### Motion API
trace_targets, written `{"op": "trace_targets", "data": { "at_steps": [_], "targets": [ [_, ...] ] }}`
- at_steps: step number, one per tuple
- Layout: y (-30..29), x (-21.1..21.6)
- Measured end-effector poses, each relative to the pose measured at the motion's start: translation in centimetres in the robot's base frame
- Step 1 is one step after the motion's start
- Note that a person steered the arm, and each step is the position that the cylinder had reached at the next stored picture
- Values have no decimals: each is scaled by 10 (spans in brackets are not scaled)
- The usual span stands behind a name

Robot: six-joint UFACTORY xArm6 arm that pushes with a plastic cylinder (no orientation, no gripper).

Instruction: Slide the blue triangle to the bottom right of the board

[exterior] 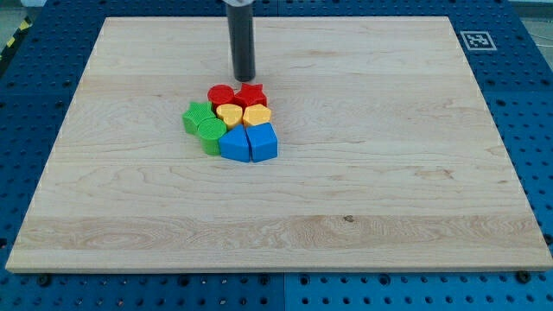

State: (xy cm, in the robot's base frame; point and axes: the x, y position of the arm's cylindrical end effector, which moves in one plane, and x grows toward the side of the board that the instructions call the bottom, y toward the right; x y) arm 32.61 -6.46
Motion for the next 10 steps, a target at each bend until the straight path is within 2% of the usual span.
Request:
{"op": "trace_targets", "data": {
  "at_steps": [2,5,7,10],
  "targets": [
    [-71,18],
    [-86,90],
    [-69,124],
    [5,168]
  ]
}}
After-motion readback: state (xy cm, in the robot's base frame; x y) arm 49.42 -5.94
